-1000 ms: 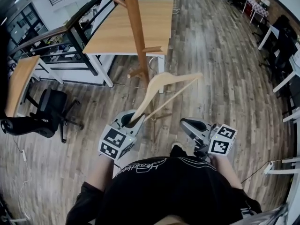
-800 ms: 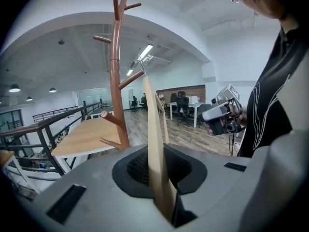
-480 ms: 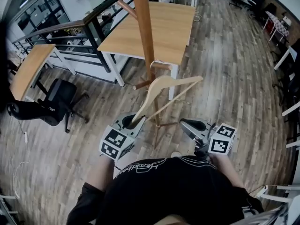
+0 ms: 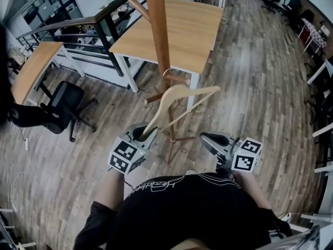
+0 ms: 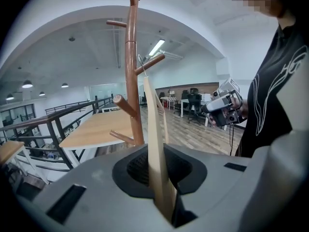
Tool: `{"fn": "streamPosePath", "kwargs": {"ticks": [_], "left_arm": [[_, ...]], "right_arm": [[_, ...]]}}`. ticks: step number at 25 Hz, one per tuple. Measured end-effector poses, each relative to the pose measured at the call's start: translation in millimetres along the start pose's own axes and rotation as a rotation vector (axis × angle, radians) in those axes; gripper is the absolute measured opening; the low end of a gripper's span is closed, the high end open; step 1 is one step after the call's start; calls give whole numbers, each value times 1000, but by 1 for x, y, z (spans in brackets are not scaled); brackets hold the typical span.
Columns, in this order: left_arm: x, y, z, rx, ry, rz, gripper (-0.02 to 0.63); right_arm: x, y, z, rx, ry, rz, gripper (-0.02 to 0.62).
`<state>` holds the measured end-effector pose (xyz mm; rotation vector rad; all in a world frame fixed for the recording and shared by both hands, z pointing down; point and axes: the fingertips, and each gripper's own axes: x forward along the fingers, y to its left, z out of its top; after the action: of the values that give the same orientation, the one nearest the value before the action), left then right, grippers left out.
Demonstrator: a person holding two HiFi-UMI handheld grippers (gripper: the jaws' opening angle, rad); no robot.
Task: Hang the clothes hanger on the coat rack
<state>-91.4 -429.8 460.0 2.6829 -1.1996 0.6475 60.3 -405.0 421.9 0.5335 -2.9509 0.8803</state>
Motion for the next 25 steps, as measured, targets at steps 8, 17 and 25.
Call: {"fn": "streamPosePath", "kwargs": {"ticks": [8,17,25], "left_arm": [[16,8,-17,19,46,19,43],[21,26,-28,1,29,44,41],[23,24,-28,85,24,77,43]], "right_arm": [[-5,-20,5,8,7,-10,40],[-11,-42,9,15,13,-32,40],[-28,-61,11,23,39,-27,40]]}}
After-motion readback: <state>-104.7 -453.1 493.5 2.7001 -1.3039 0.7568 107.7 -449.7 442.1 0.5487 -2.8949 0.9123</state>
